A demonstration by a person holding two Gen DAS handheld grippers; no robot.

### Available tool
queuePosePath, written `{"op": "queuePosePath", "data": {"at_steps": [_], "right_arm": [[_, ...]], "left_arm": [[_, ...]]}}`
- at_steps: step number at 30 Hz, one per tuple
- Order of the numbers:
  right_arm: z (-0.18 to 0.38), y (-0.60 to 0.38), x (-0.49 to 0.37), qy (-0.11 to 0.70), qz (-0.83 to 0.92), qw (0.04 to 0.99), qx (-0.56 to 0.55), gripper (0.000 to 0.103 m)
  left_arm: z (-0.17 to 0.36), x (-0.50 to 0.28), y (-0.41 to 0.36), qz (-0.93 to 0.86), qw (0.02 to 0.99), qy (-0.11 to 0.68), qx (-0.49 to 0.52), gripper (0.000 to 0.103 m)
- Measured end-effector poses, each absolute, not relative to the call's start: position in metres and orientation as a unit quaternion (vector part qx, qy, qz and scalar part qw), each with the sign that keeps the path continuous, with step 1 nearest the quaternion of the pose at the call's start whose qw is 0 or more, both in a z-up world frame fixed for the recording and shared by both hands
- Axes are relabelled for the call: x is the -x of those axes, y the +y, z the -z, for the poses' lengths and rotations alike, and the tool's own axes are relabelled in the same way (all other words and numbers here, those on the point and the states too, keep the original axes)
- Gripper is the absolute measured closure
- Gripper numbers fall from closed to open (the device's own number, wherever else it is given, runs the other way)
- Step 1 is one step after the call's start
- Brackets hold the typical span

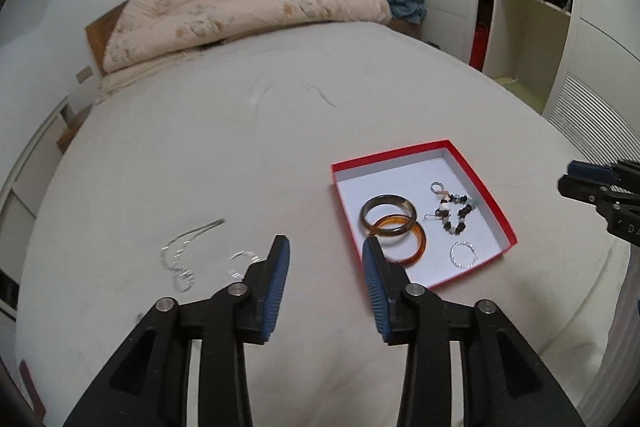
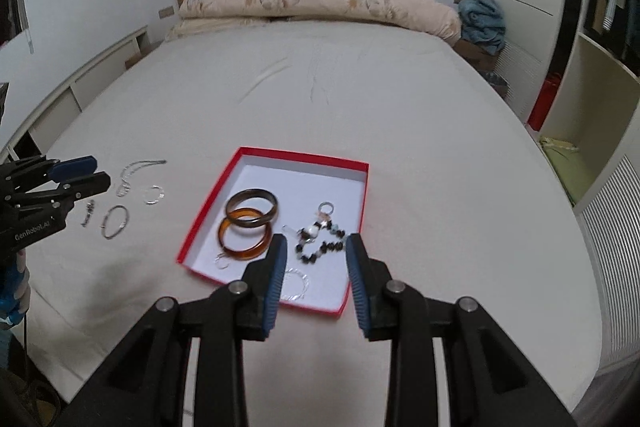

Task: Organize jewelry
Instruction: 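Withdraw both open tools from the red box and move toward the watch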

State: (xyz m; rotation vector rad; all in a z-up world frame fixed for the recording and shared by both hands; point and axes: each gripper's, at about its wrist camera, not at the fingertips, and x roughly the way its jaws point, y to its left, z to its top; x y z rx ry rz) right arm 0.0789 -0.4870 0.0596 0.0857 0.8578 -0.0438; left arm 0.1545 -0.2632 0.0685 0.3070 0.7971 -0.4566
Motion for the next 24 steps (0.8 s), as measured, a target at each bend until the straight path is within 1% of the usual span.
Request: {"op": "queuePosePath", "data": {"at_steps": [2, 7, 16, 21, 24], "right_arm": [[-0.067, -0.48, -0.064, 0.41, 0.025, 0.911, -0.046, 0.074], [-0.086, -0.461, -0.026, 0.392, 0.027, 0.918, -0.062, 0.074], [-0.124, -0.423, 0.025, 0.357, 0.022, 0.932, -0.063, 0.074], [-0.15, -0.399, 0.048, 0.332, 0.015, 0.942, -0.054, 0.074], [-0.163, -0.386, 0.06, 0.319, 0.005, 0.947, -0.048, 0.074]], "left_arm": [[-0.081, -0.138, -0.245, 0.211, 0.892, 0.375, -0.141, 0.057], [-0.102, -0.103, -0.206, 0.193, 0.905, 0.356, -0.132, 0.05], [-0.118, -0.056, -0.124, 0.152, 0.926, 0.332, -0.091, 0.05], [-0.13, -0.029, -0.077, 0.12, 0.942, 0.306, -0.067, 0.05], [-0.131, -0.02, -0.045, 0.098, 0.943, 0.313, -0.05, 0.05]]}}
